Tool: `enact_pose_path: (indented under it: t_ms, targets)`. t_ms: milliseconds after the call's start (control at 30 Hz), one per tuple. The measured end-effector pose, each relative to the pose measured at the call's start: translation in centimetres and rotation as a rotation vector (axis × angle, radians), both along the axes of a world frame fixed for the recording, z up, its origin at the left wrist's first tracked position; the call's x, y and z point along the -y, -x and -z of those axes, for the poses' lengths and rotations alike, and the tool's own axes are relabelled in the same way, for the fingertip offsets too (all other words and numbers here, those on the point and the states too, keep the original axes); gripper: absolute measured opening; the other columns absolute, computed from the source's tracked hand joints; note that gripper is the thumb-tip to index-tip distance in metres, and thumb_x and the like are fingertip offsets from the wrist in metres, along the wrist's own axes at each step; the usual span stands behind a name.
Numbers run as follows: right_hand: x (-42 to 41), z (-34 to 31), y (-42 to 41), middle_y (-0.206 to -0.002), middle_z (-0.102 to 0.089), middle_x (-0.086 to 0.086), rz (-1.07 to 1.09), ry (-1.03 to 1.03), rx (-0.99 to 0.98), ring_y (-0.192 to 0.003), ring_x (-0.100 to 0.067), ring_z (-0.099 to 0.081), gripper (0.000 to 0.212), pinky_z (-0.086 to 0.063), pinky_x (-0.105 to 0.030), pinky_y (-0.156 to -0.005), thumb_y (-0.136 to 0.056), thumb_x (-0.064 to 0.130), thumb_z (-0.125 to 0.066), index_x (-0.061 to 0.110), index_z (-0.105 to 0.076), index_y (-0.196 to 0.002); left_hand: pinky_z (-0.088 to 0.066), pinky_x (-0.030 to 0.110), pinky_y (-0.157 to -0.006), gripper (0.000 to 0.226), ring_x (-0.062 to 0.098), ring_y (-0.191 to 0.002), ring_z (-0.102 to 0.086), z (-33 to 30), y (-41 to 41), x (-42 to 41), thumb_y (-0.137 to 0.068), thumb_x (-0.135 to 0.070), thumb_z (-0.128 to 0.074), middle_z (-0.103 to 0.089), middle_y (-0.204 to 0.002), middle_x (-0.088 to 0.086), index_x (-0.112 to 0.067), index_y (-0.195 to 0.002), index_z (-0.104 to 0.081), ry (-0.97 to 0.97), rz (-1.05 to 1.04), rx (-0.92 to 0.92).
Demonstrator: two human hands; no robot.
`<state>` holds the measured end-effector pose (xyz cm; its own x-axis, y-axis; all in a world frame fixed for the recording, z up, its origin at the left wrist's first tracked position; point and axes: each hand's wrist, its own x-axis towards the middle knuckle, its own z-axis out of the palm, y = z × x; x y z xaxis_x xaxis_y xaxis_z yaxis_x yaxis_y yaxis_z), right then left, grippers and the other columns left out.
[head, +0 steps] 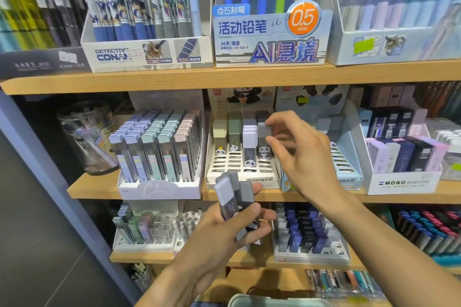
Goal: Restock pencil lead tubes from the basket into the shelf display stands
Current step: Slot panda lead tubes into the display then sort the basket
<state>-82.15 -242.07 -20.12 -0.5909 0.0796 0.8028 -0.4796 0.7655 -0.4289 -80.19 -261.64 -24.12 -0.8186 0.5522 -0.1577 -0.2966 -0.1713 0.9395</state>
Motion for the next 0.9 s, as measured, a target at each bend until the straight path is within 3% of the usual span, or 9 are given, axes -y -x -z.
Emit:
enact_pose_path:
  t_ms: [233,400,533,767,833,900]
  targets:
    - [-0.3,0.6,0.7,-0.097,-0.071,-0.002,0.150,-0.184,-0.012,-0.084,-0.021,-0.071,0.029,-0.060,-0.045,-0.069,-0.095,0.007,-0.068,0.017,-0.059,-0.121,-0.061,0.033,-0.090,0.029,0.026,-0.106,-0.075,0.1,-0.1,-0.2,-0.100,-0.013,-0.062,-0.077,-0.106,0.023,-0.014,-0.128,-0.070,-0.001,-0.006,-0.015]
    - [-0.2,0.5,0.7,-0.092,-0.071,-0.007,0.223,-0.261,-0.010,-0.079,-0.029,-0.070,0.035,-0.058,-0.046,-0.064,-0.093,0.004,-0.067,0.013,-0.062,-0.127,-0.062,0.030,-0.081,0.024,0.029,-0.093,-0.077,0.0,-0.1,-0.2,-0.097,-0.018,-0.066,-0.078,-0.102,0.021,-0.011,-0.118,-0.074,0.015,-0.050,-0.033]
    - [0.1,0.6,0.8,-0.085,-0.071,-0.011,0.308,-0.329,0.042,-0.074,-0.035,-0.069,0.036,-0.056,-0.044,-0.060,-0.088,0.000,-0.071,0.007,-0.065,-0.123,-0.062,0.028,-0.076,0.025,0.030,-0.096,-0.077,-0.2,-0.2,-0.2,-0.096,-0.022,-0.068,-0.079,-0.104,0.017,-0.009,-0.115,-0.075,0.041,-0.042,-0.040]
    - [0.7,0.3,-1.1,-0.090,-0.074,-0.006,0.328,-0.327,0.061,-0.075,-0.028,-0.071,0.041,-0.059,-0.042,-0.064,-0.093,0.007,-0.069,0.011,-0.063,-0.134,-0.063,0.028,-0.074,0.028,0.031,-0.102,-0.077,-0.6,-0.2,-0.5,-0.094,-0.025,-0.069,-0.079,-0.108,0.016,-0.010,-0.117,-0.074,0.036,-0.005,-0.031]
    - [1.3,-0.1,-2.5,-0.090,-0.074,0.004,0.237,-0.195,0.082,-0.077,-0.017,-0.071,0.026,-0.059,-0.039,-0.067,-0.096,0.019,-0.067,0.018,-0.068,-0.122,-0.063,0.029,-0.076,0.031,0.031,-0.102,-0.077,-0.6,-0.2,-0.5,-0.092,-0.026,-0.070,-0.079,-0.108,0.016,-0.010,-0.118,-0.074,0.026,0.003,-0.029]
    - [1.5,-0.7,-3.5,-0.084,-0.074,0.013,0.116,0.017,0.243,-0.077,-0.004,-0.069,0.013,-0.059,-0.028,-0.070,-0.093,0.030,-0.070,0.027,-0.073,-0.105,-0.063,0.029,-0.076,0.032,0.030,-0.101,-0.077,-0.6,-0.2,-0.6,-0.092,-0.026,-0.070,-0.079,-0.107,0.015,-0.009,-0.118,-0.074,0.027,0.010,-0.037]
